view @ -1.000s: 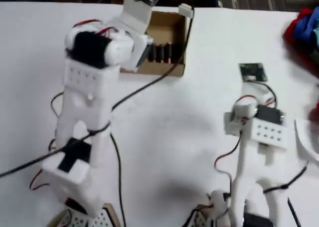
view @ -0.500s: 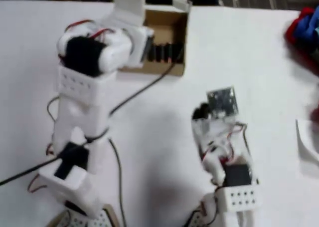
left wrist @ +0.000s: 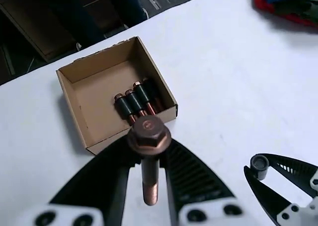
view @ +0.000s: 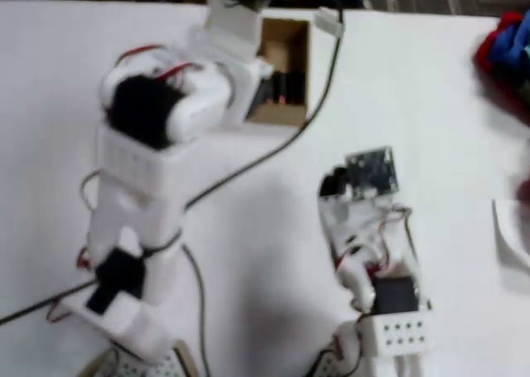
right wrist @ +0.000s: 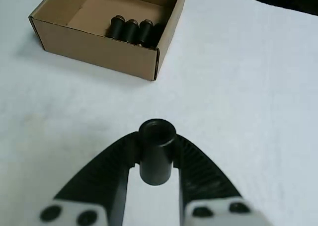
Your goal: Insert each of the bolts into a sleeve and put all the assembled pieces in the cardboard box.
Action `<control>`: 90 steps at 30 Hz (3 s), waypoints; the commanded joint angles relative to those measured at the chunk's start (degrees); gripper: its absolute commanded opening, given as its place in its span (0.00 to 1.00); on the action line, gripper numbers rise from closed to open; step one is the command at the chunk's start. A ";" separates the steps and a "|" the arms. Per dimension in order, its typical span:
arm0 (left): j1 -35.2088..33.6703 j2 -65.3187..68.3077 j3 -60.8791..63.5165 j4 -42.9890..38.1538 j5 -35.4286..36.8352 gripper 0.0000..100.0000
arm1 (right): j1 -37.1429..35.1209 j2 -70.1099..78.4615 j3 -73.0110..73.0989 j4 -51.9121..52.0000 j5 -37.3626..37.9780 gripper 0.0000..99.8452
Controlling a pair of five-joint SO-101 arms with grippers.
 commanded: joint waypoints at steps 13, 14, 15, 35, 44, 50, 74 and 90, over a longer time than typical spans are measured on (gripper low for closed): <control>-5.27 -54.86 72.84 -41.14 -0.53 0.03 | -8.66 -1.63 3.52 -8.57 -0.44 0.02; -5.27 -54.95 76.70 -46.24 -0.44 0.03 | -9.45 -1.45 4.48 -11.38 -0.44 0.02; -5.27 -54.15 80.04 -50.73 -0.18 0.03 | -10.07 -1.36 5.45 -14.64 -0.44 0.02; 1.93 -38.51 71.96 -56.18 17.76 0.03 | -13.93 -1.27 17.41 -45.85 0.00 0.02; 7.30 -38.59 76.09 -58.11 17.49 0.03 | -13.93 -1.19 17.76 -45.93 0.00 0.02; 7.82 -38.51 77.32 -58.29 17.49 0.03 | -13.93 -1.19 17.76 -45.85 0.00 0.02; 12.13 -32.88 83.30 -61.71 17.41 0.03 | -13.85 -1.19 17.85 -45.76 0.00 0.02; 12.40 -32.26 83.38 -61.27 17.41 0.03 | -9.19 -1.19 17.85 -45.76 -0.09 0.02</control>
